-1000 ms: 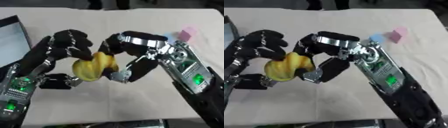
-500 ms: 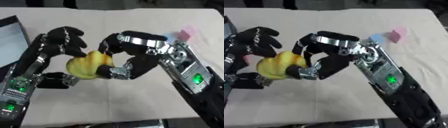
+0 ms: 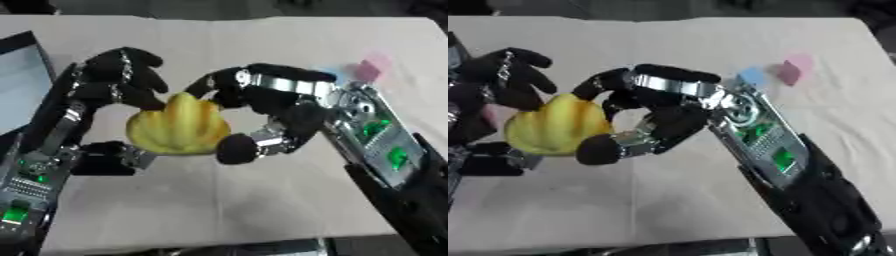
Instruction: Pick up the objects with one hand, pass them to the other hand, and then place them into the box on the other side of the table.
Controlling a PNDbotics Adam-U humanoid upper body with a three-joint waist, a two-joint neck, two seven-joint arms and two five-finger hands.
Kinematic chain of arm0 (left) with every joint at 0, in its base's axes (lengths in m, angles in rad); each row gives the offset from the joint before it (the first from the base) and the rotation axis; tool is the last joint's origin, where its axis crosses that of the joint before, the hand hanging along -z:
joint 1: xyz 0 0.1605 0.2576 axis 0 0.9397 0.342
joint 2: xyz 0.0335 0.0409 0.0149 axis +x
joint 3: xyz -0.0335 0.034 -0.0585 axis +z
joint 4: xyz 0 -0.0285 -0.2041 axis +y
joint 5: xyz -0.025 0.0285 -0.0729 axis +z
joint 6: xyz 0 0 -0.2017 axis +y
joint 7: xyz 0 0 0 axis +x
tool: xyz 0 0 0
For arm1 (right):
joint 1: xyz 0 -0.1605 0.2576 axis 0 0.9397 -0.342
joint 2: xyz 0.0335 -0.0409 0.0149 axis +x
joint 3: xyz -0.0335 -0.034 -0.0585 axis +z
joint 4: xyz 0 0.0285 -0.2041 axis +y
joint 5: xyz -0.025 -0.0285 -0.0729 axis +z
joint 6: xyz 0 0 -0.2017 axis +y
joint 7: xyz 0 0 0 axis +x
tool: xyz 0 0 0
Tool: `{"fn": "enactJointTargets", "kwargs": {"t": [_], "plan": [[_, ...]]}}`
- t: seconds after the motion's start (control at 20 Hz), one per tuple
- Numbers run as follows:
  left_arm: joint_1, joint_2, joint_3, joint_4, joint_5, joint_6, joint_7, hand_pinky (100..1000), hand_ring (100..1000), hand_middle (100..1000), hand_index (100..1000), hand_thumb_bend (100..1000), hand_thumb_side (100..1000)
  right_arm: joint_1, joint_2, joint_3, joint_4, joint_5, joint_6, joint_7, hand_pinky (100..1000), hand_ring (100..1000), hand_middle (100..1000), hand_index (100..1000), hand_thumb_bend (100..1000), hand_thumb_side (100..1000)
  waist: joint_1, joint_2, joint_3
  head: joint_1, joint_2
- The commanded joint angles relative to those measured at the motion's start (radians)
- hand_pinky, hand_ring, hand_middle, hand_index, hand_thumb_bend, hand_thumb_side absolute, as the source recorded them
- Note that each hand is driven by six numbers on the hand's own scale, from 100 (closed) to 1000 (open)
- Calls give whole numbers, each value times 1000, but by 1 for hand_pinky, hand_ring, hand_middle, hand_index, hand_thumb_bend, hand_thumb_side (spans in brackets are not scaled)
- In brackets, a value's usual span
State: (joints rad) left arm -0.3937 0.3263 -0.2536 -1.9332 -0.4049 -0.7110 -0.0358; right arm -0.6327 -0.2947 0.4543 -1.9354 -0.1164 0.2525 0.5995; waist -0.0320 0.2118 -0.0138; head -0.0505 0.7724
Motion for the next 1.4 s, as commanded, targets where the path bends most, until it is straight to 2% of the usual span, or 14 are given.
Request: {"fn": "enactJointTargets", "kwargs": {"t": [0.05,0.15,0.35,0.4,0.45,0.65,0.75,0.8,0.85,0.9,1.1,1.3,1.35,1.4], "plan": [[-10,16,8,-19,-3,-2,7,742,555,414,502,100,100,-8,-8,-18,-15,-35,3,-40,857,616,811,871,692,694,3,-14,-2,1,-2],[-8,18,11,-17,-14,-4,11,740,554,413,502,100,100,-7,-8,-30,-26,-42,1,-102,864,619,809,871,676,689,4,-14,-4,3,-2],[6,35,40,-10,-50,0,37,728,550,413,502,100,100,-3,-1,-73,-61,-46,-27,-286,862,620,807,871,603,667,7,-14,-6,12,-2],[9,40,49,-8,-62,2,47,726,549,413,502,100,100,-1,2,-80,-63,-51,-42,-325,862,621,809,871,570,732,8,-15,-6,14,-2],[12,46,60,-5,-77,4,59,719,548,414,503,100,100,0,6,-88,-64,-56,-63,-358,865,628,809,875,509,649,9,-15,-7,16,-2],[29,89,119,21,-166,30,125,691,542,418,508,106,100,13,12,-123,-65,-102,-188,-457,864,647,816,884,424,627,12,-18,-13,25,-2],[36,127,164,46,-235,64,175,666,536,420,510,220,100,22,9,-139,-65,-109,-234,-489,861,648,815,886,403,622,15,-21,-15,34,-2],[39,150,189,63,-276,89,204,660,535,420,511,246,100,27,5,-145,-65,-111,-250,-499,861,648,815,887,399,620,17,-23,-17,38,-2],[42,177,214,87,-323,121,235,632,529,422,514,354,100,33,1,-149,-65,-112,-261,-505,860,647,814,887,388,618,20,-25,-19,42,-2],[42,206,241,120,-373,162,268,621,526,424,516,399,100,39,-3,-153,-65,-114,-266,-508,860,645,812,887,385,617,24,-28,-20,45,-2],[19,303,312,318,-526,362,385,606,522,419,510,456,100,58,-12,-158,-65,-117,-268,-499,861,643,810,887,371,616,37,-38,-28,62,-2],[-17,384,344,546,-648,551,409,582,530,457,526,531,100,67,-16,-152,-65,-117,-266,-476,864,642,809,888,361,619,42,-42,-37,66,-2],[-26,399,345,599,-678,584,394,580,543,476,559,548,100,68,-16,-151,-65,-117,-265,-470,864,642,809,888,360,620,44,-43,-38,66,-2],[-33,414,345,650,-714,612,368,589,582,528,632,560,159,69,-16,-150,-65,-117,-265,-464,864,642,809,888,358,620,45,-43,-40,65,-2]]}}
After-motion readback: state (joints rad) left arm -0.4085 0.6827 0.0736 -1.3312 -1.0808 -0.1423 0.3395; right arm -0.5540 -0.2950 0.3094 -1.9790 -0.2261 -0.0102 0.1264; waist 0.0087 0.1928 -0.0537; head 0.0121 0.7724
